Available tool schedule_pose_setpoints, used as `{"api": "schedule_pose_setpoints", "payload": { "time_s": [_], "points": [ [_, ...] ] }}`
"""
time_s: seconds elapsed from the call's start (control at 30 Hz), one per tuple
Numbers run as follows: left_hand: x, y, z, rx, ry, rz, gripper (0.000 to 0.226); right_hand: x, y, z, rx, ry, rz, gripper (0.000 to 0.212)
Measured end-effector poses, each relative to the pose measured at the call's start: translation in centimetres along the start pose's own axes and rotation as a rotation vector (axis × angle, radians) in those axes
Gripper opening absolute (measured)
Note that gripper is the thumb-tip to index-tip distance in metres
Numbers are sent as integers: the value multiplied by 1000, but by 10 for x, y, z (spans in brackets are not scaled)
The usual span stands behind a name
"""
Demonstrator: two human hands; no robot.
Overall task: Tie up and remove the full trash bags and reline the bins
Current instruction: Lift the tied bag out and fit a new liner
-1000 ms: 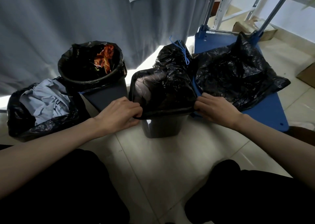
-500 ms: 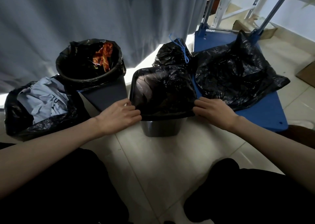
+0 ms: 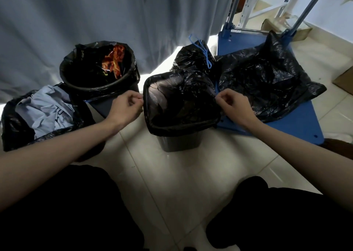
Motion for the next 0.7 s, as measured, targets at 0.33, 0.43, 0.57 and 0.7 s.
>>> {"api": "schedule_pose_setpoints", "payload": {
  "time_s": [0.33,0.43,0.57,0.7],
  "points": [
    [-20,21,25,79,342,160,37,10,30,19,-80,-191,-141,27],
    [-70,9,50,244,733,797,42,51,30,47,217,-450,-534,36],
    [-47,19,79,638,1468,524,66,26,16,85,818,-746,-233,75],
    [-53,26,72,572,1550,495,66,30,23,74,706,-717,-314,71]
  ]
}}
Point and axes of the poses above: each hand's wrist, its own y-axis towards the middle knuckle, its own z-axis out of the palm, x = y × z, the point moved 6 cm from there along y, towards the middle knuckle, and after that the axes turned 2 degrees about -z, right-handed, at the moved point
